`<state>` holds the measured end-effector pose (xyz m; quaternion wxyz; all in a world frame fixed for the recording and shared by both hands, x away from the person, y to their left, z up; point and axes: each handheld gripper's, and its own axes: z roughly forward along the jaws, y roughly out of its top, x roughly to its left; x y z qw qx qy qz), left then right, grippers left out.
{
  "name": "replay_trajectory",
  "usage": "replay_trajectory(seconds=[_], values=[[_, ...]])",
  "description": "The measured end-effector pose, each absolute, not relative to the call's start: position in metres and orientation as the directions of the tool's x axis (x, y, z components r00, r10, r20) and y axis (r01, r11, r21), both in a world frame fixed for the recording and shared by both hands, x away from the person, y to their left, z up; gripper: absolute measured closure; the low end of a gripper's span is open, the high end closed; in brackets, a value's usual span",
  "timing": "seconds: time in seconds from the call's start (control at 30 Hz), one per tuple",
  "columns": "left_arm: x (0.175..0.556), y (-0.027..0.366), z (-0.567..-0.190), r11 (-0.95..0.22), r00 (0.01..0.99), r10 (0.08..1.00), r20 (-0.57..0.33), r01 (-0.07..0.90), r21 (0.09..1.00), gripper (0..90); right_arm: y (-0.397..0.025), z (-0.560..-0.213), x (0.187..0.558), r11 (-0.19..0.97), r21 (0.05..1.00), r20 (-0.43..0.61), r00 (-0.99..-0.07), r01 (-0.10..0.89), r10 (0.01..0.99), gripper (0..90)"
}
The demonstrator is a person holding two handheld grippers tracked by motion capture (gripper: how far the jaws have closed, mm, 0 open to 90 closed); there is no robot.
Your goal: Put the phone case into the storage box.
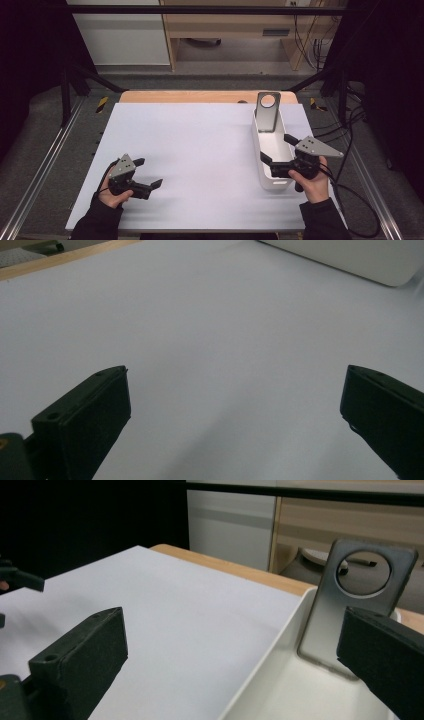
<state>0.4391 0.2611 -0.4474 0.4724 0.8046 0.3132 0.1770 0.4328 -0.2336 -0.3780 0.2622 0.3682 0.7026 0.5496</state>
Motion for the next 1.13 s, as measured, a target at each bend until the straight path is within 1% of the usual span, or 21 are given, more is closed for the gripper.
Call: replay_trajectory(seconds=[0.5, 0.63, 1.13], values=[[0.437, 0.262, -0.445, -0.337, 0.746, 0.665, -0.022, 0.326, 0.883, 0.0, -0.26, -0.412, 0.415, 0.159, 0.952, 0.023, -0.577, 0.263, 0.817, 0.4], [0.437, 0.262, -0.444, -0.334, 0.747, 0.665, -0.02, 0.321, 0.886, 0.0, -0.267, -0.417, 0.413, 0.145, 0.953, 0.034, -0.566, 0.267, 0.823, 0.4], [0.435, 0.264, -0.442, -0.319, 0.746, 0.665, -0.015, 0.302, 0.898, 0.0, -0.283, -0.435, 0.413, 0.155, 0.941, 0.044, -0.56, 0.302, 0.827, 0.4]])
